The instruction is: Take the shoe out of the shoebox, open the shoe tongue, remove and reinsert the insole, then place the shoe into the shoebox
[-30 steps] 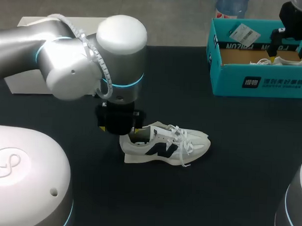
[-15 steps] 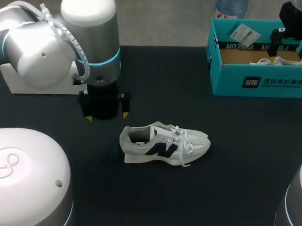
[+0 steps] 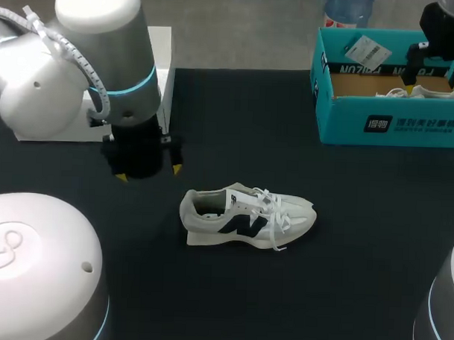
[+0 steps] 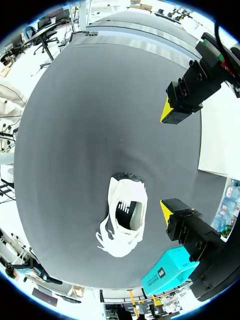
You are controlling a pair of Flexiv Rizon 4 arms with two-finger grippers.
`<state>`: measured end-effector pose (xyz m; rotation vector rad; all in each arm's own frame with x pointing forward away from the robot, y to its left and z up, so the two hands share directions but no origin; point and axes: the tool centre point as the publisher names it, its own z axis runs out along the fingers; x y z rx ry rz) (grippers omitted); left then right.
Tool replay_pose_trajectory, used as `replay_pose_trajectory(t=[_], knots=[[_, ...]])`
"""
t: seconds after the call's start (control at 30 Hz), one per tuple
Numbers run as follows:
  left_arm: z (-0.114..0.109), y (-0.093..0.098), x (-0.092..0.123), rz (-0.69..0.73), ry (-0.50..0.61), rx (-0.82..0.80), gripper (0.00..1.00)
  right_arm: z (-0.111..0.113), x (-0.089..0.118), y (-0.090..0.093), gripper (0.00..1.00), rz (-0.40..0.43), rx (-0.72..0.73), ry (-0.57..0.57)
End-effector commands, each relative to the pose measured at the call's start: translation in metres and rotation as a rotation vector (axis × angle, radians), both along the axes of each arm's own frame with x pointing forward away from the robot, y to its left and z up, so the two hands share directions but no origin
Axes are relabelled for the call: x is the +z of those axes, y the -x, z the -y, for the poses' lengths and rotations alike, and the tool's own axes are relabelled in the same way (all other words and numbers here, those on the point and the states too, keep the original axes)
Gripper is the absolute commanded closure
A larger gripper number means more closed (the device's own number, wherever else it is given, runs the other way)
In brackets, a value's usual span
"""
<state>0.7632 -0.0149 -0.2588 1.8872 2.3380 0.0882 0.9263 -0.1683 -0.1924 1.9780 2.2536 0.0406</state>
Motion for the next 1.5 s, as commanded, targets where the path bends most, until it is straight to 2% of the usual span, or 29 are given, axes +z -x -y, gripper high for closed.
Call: replay_pose_trajectory(t=[0.03, 0.17, 0.27, 0.37, 0.4, 0.43, 0.7, 0.87, 0.93, 1.4, 1.5], knots=[[-0.002, 0.001, -0.001, 0.005, 0.005, -0.002, 0.0, 0.0, -0.001, 0.001, 0.0, 0.003, 0.0, 0.0], [-0.002, 0.001, -0.001, 0.005, 0.005, -0.002, 0.0, 0.0, -0.001, 0.001, 0.0, 0.003, 0.0, 0.0], [-0.015, -0.01, -0.006, -0.088, 0.101, 0.133, 0.0, 0.0, -0.001, 0.001, 0.0, 0.003, 0.0, 0.0], [-0.026, -0.015, -0.003, -0.113, 0.21, 0.23, 0.0, 0.0, -0.001, 0.001, 0.0, 0.003, 0.0, 0.0], [-0.028, -0.015, -0.003, -0.119, 0.222, 0.231, 0.0, 0.0, -0.001, 0.001, 0.0, 0.003, 0.0, 0.0], [-0.032, -0.015, -0.002, -0.154, 0.278, 0.284, 0.0, 0.0, -0.001, 0.001, 0.0, 0.003, 0.0, 0.0], [-0.049, -0.01, 0.0, -0.245, 0.428, 0.432, 0.0, 0.0, -0.001, 0.001, 0.0, 0.003, 0.0, 0.0], [-0.059, -0.01, 0.01, -0.323, 0.515, 0.506, 0.0, 0.0, -0.001, 0.001, 0.0, 0.003, 0.0, 0.0], [-0.061, -0.006, 0.015, -0.335, 0.495, 0.475, 0.0, 0.0, -0.001, 0.001, 0.0, 0.003, 0.0, 0.0], [-0.061, -0.006, 0.015, -0.335, 0.495, 0.475, 0.0, 0.0, -0.001, 0.001, 0.0, 0.003, 0.0, 0.0], [-0.064, -0.007, 0.009, -0.478, 0.588, 0.642, 0.0, 0.0, -0.001, 0.001, 0.0, 0.003, 0.0, 0.0]])
